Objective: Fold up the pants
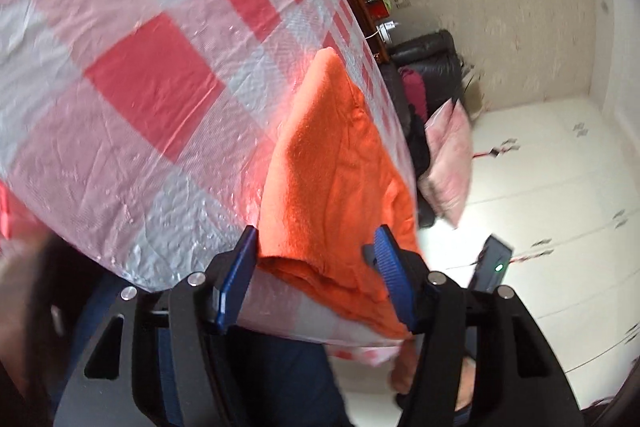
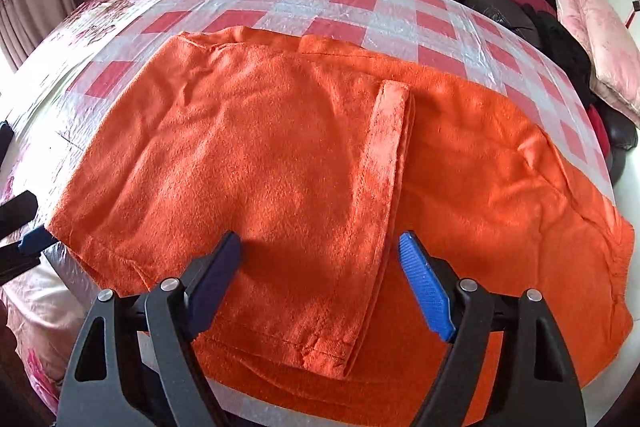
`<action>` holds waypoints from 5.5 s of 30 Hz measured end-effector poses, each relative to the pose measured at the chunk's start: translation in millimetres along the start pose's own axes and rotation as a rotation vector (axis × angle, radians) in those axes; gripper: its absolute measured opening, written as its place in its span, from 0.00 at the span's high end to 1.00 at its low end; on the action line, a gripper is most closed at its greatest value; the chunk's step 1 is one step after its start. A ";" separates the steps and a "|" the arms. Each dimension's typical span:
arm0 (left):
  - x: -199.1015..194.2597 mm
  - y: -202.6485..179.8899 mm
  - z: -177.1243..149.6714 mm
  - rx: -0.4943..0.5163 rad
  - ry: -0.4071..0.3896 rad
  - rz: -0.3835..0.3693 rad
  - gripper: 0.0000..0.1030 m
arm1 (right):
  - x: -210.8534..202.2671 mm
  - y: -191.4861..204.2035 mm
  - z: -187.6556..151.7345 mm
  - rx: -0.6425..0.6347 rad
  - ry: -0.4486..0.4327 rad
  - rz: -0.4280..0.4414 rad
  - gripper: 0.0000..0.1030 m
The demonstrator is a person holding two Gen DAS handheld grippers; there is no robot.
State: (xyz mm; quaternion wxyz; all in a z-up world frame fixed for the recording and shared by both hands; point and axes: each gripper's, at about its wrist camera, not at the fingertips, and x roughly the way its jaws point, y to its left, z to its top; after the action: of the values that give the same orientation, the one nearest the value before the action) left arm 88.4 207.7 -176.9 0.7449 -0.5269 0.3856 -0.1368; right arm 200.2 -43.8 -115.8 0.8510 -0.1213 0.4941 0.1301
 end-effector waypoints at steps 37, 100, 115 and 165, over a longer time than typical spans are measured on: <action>42.9 -122.9 -44.5 0.681 -0.172 0.604 0.88 | -22.1 -13.8 58.3 0.080 0.064 0.242 0.17; 255.9 -254.5 -303.5 1.934 -0.275 0.546 0.92 | -47.4 -247.9 15.9 0.350 -0.071 0.363 0.93; 341.3 -261.4 -378.4 2.019 -0.065 0.428 0.92 | -16.9 -372.2 -62.5 0.447 -0.017 0.262 0.94; 306.7 -228.6 -192.2 1.221 0.266 0.419 0.67 | -29.6 -321.5 -54.7 0.284 -0.134 -0.364 0.21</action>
State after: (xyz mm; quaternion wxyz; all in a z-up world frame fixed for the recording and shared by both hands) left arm 200.6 -203.2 -133.6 0.8669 0.0980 0.4218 -0.2469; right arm 251.5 -366.3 -91.3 0.8998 -0.0785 0.4200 -0.0885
